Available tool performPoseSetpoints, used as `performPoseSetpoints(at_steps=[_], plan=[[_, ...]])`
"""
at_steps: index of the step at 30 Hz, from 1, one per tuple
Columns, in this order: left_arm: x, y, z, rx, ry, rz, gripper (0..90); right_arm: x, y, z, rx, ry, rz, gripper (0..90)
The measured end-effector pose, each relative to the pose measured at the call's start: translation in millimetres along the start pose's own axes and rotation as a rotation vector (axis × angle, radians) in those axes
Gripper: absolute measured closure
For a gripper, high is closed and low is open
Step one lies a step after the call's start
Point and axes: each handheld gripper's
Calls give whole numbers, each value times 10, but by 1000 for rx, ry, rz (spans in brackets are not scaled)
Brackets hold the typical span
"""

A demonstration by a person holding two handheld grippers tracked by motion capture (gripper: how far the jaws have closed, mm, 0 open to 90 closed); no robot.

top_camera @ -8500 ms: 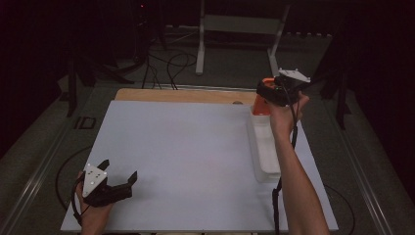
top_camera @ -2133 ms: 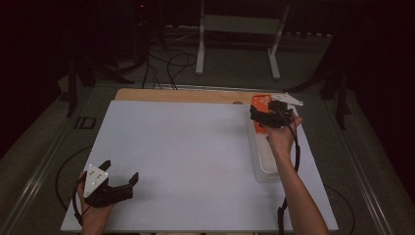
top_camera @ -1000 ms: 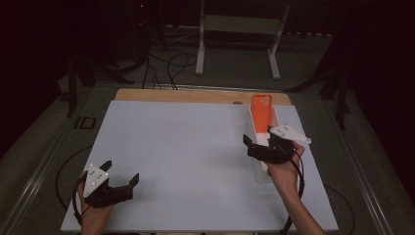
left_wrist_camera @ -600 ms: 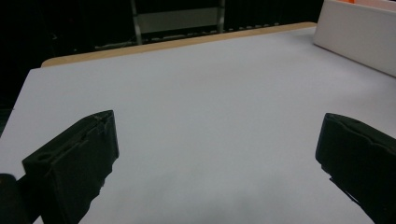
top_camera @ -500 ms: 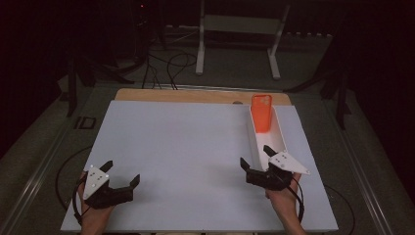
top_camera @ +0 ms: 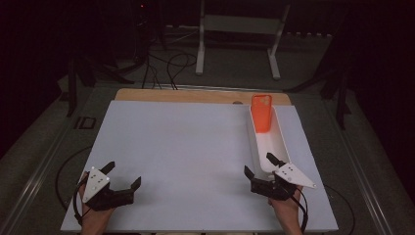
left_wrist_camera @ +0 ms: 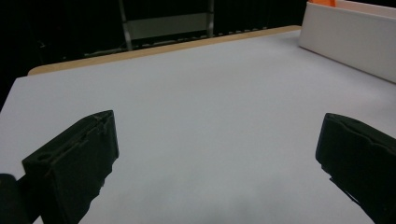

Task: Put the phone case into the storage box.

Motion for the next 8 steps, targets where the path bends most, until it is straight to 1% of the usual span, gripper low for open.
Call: performPoseSetpoints(at_steps=[3, 4, 8], plan=[[-11, 6, -11, 1, 5, -2, 3, -12, 8, 11, -8, 3, -2, 88], [-15, 7, -15, 2, 7, -5, 4, -31, 9, 24, -12, 5, -14, 88], [-30, 11, -39, 13, 10, -13, 4, -58, 15, 32, -18, 9, -21, 88]])
Point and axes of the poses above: each handheld gripper's, and its own axes: z roughly backward along the jaws, y roughly out of its underside, x roughly to its left
